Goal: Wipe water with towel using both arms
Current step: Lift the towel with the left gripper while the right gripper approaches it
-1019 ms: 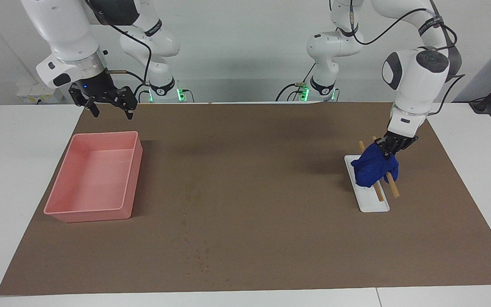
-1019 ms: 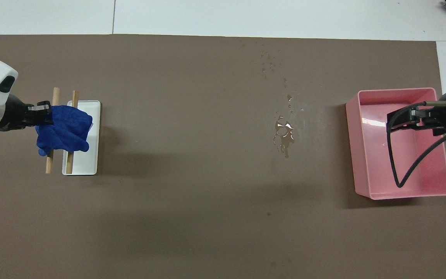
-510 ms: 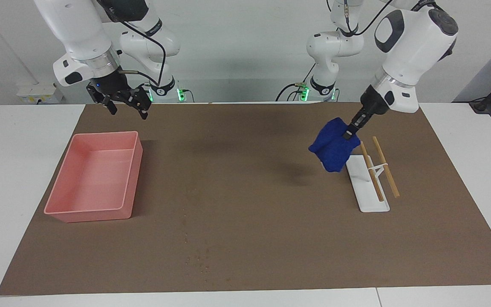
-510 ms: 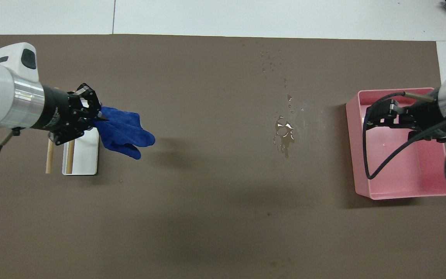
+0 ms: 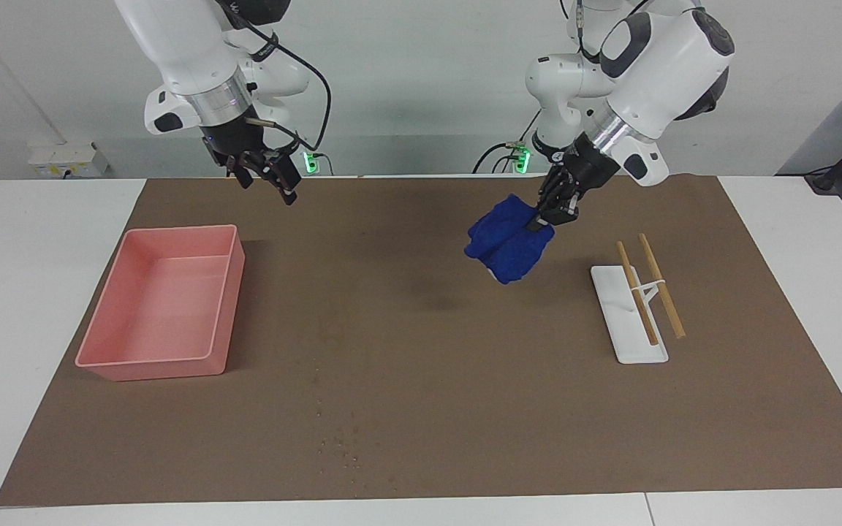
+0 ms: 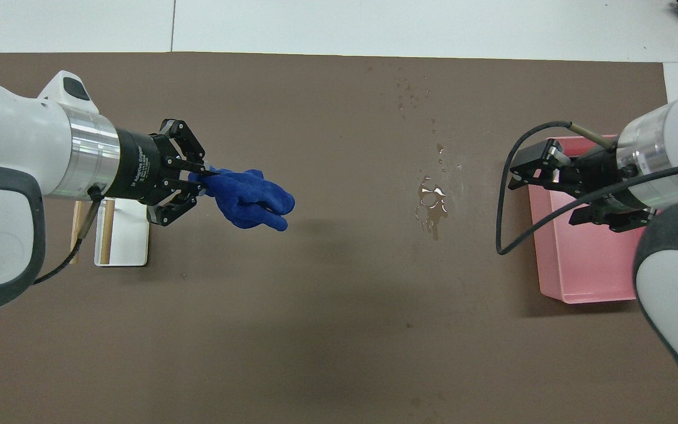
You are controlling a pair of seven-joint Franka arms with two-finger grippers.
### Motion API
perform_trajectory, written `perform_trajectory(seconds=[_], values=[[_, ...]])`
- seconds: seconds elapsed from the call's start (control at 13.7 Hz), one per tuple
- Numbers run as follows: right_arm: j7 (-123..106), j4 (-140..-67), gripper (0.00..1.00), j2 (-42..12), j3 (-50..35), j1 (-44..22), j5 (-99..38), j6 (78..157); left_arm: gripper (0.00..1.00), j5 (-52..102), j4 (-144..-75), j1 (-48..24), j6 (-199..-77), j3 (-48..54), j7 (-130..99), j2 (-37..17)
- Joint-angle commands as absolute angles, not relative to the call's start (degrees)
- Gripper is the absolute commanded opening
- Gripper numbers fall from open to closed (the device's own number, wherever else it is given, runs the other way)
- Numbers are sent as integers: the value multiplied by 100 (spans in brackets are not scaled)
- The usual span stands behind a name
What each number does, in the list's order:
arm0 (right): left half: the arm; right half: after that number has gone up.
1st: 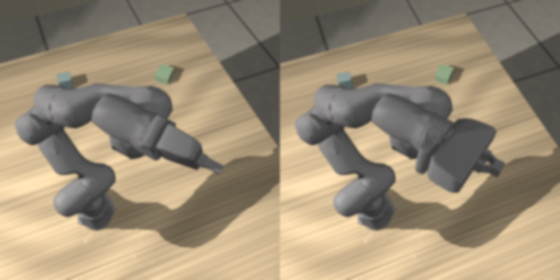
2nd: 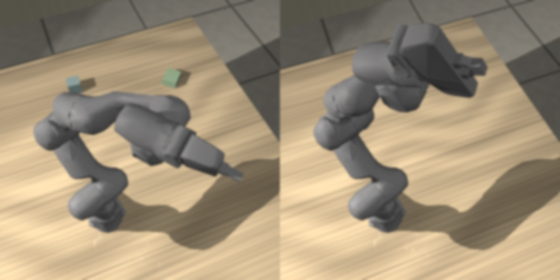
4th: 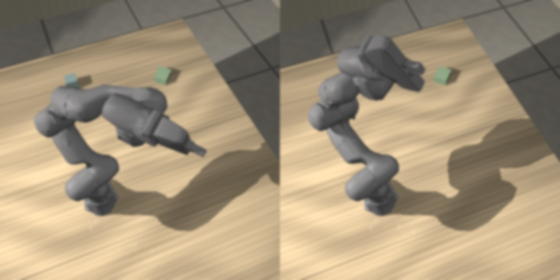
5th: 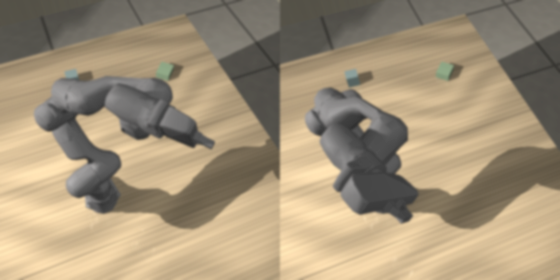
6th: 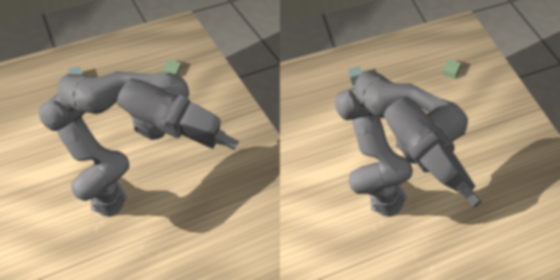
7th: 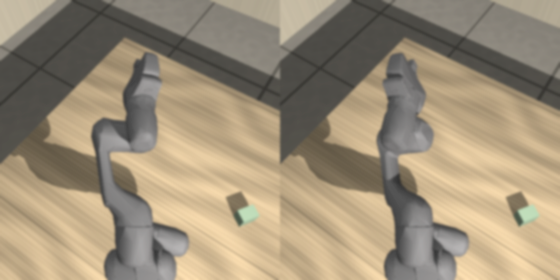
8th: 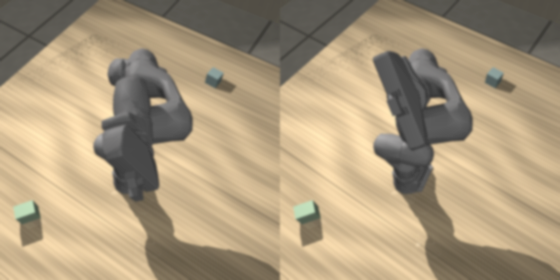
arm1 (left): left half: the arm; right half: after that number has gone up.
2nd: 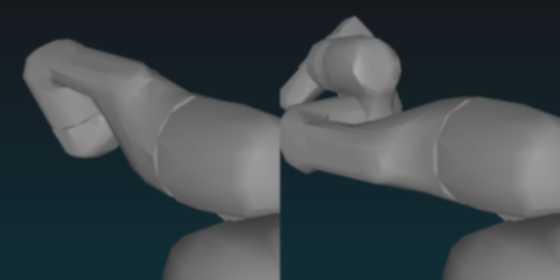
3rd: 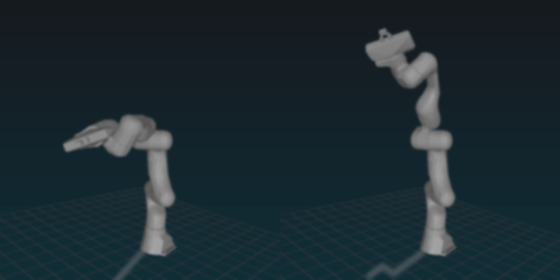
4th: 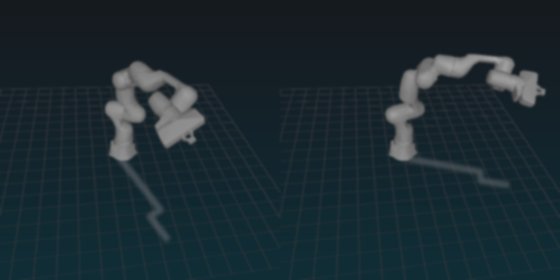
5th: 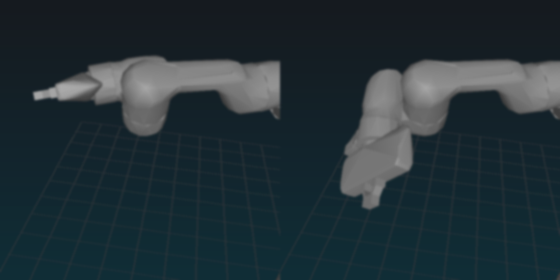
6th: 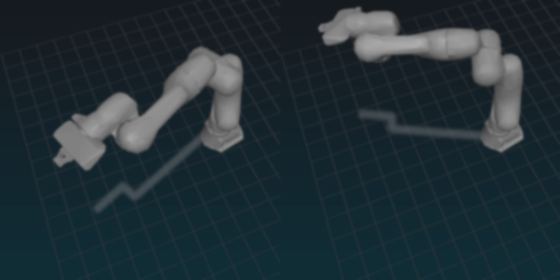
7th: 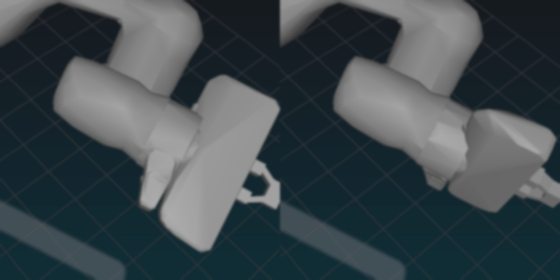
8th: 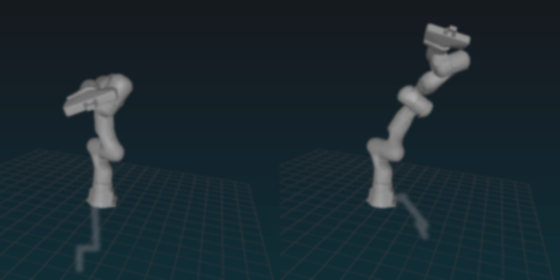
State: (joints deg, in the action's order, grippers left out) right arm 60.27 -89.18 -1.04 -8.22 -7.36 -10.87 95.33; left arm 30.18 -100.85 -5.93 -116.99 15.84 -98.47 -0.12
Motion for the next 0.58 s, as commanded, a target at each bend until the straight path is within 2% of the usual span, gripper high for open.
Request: perform_trajectory(seconds=[0.0, 0.36, 0.51], values=[[7535, -8921, 99, -263, -835, -1010, -1467, 10114, 0, 3374, -10283, -878, -12093, 1512, -10326, 70], [9472, -8929, 99, -579, -826, -1440, -1899, 11063, 0, 4095, -10485, -1221, -12541, 1520, -10511, 158], [9589, -9070, 99, -580, -835, -1494, -1925, 11136, 0, 4411, -10477, -1414, -12953, 1521, -10686, 132]])
